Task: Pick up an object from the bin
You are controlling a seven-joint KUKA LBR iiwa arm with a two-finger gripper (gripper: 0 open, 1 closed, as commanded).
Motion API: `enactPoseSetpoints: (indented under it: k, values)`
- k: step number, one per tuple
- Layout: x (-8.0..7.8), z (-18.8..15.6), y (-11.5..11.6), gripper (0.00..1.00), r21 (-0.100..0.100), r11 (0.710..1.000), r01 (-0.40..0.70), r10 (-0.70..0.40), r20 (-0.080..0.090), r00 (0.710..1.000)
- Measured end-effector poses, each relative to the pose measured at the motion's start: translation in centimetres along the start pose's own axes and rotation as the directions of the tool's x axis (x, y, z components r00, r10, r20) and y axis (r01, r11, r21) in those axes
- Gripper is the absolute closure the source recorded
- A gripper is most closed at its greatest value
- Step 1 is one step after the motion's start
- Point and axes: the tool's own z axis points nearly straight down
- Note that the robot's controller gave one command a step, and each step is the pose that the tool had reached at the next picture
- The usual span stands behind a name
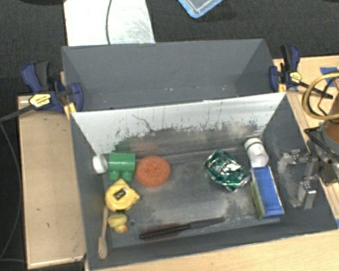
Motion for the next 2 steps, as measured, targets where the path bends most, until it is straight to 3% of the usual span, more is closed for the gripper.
enactPoseSetpoints:
  k: [1,2]
  values:
    - [-0.2,-0.4,0.1,0.0,0.002,1.0,0.005,-0.005,0.008,1.0]
    - [-1.7,6.9,1.3,0.0,0.008,0.904,0.428,-0.428,0.01,0.904]
